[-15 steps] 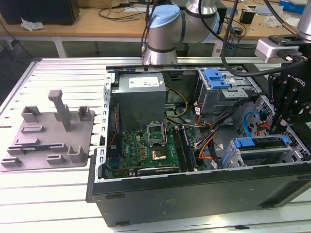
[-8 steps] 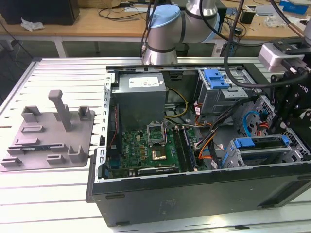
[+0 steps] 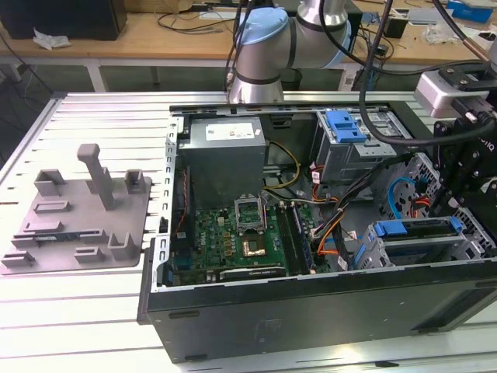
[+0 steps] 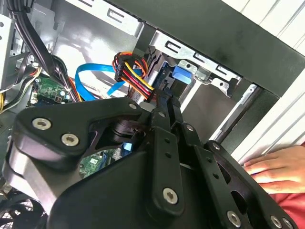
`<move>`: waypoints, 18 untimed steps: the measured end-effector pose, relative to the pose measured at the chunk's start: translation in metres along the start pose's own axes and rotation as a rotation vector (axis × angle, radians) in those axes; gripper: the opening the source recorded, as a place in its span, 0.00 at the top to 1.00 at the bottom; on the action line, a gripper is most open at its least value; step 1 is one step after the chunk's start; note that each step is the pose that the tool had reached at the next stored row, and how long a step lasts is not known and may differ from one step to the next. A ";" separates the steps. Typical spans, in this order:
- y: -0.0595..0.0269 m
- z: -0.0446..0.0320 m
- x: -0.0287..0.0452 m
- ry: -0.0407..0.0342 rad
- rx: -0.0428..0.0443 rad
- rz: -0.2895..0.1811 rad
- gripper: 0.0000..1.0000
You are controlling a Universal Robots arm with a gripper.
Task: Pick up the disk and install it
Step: 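Insert the first disk wire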
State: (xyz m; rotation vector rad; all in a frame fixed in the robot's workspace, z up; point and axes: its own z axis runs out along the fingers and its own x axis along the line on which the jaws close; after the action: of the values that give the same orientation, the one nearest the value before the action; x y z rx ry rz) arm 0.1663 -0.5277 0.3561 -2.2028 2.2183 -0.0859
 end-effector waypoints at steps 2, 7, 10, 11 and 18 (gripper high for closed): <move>0.0000 0.0000 0.0000 -0.0001 -0.0002 0.001 0.84; 0.0001 0.0000 -0.0006 0.0000 -0.0004 0.002 0.84; 0.0000 0.0000 -0.0007 0.0004 -0.0006 0.009 0.84; 0.0000 0.0000 -0.0007 0.0006 -0.0009 0.015 0.84; 0.0001 0.0000 -0.0007 0.0039 -0.0029 0.081 0.84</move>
State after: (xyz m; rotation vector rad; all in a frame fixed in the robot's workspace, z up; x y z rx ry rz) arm 0.1662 -0.5270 0.3560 -2.1126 2.3078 -0.0861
